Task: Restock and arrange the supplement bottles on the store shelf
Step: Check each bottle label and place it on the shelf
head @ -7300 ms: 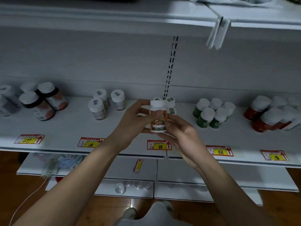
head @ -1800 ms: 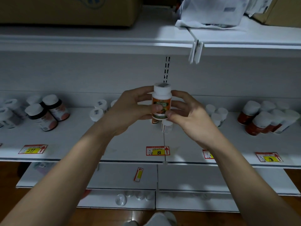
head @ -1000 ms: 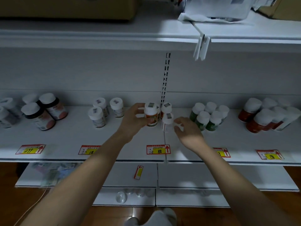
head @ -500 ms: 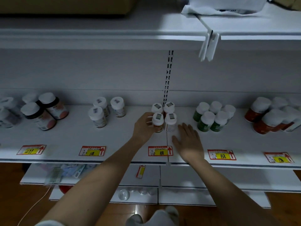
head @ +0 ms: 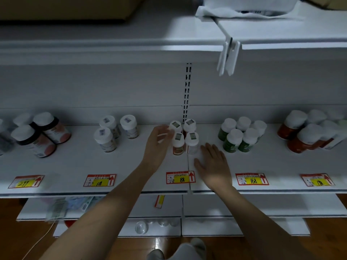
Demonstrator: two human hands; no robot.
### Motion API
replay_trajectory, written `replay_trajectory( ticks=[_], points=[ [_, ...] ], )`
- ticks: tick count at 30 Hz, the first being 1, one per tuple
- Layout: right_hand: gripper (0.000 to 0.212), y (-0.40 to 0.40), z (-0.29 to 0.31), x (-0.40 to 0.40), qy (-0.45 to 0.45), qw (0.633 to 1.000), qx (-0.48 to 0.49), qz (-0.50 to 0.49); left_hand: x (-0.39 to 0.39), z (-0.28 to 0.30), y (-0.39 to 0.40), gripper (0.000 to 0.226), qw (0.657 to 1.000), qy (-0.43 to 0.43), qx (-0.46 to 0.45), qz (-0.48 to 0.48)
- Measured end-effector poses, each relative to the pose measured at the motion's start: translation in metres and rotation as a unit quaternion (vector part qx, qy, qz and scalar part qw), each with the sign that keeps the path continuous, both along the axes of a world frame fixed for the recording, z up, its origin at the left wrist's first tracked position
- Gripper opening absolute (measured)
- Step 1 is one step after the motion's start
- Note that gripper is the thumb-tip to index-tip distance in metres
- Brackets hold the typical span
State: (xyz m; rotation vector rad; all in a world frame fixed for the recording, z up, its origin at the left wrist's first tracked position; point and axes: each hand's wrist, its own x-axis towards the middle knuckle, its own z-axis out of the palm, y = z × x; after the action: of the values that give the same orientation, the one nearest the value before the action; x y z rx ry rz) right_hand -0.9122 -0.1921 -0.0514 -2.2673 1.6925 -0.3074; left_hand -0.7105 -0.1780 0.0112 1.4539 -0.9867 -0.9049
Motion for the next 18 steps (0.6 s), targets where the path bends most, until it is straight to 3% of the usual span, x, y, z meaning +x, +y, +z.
replay_trajectory(
  ticks=[3, 9, 12, 18],
  points=[
    [0.089, -0.001, -0.002, -0.001, 0.001, 1.0, -0.002, -0.003, 0.005, 0.01, -0.018, 0.025, 1.0, -0.001, 0.005, 0.006],
    [0.087, -0.002, -0.001, 0.001, 0.004, 1.0, 0.002, -0.002, 0.012, 0.011, -0.049, 0.039, 0.994, -0.012, 0.096, -0.053],
    [0.079, -0.003, -0.001, 0.0, 0.004, 1.0, 0.004, -0.002, 0.014, 0.006, -0.052, 0.04, 0.993, -0.007, 0.102, -0.065],
    [0.087, -0.002, -0.003, -0.001, -0.003, 1.0, -0.004, -0.005, 0.013, 0.011, -0.055, 0.032, 0.991, 0.021, 0.123, -0.056]
  ],
)
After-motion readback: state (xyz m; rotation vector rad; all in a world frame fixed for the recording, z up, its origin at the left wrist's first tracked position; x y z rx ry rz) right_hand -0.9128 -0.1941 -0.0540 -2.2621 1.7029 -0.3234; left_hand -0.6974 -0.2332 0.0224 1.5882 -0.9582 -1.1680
